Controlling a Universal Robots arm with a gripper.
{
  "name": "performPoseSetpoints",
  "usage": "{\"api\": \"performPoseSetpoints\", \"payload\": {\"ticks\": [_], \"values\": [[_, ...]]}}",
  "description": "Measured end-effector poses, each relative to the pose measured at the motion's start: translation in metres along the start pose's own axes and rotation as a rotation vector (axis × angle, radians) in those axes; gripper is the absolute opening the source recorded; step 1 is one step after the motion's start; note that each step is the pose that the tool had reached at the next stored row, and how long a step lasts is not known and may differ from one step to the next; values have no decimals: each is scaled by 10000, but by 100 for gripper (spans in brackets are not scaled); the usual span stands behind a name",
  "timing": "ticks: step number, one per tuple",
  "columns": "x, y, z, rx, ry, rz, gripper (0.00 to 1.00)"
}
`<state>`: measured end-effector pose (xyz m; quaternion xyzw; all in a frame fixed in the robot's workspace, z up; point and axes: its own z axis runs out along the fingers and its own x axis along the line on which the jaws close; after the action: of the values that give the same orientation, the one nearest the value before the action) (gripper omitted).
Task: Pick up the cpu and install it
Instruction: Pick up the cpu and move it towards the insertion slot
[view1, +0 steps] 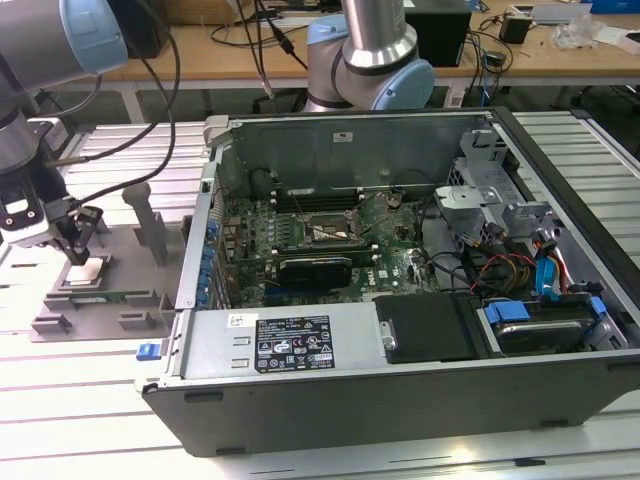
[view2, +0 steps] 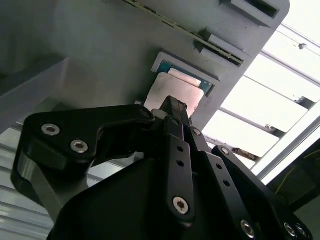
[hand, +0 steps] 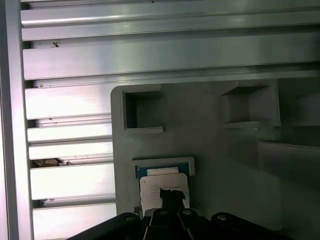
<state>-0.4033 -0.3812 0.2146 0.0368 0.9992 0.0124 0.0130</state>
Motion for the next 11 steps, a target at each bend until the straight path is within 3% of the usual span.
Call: {"api": "performPoseSetpoints", "payload": {"ticks": [7,8,11], "values": [[1,-5,10,1,0,-1,11],[1,-6,10,1,0,-1,24],[1,-6,10,1,0,-1,42]]}}
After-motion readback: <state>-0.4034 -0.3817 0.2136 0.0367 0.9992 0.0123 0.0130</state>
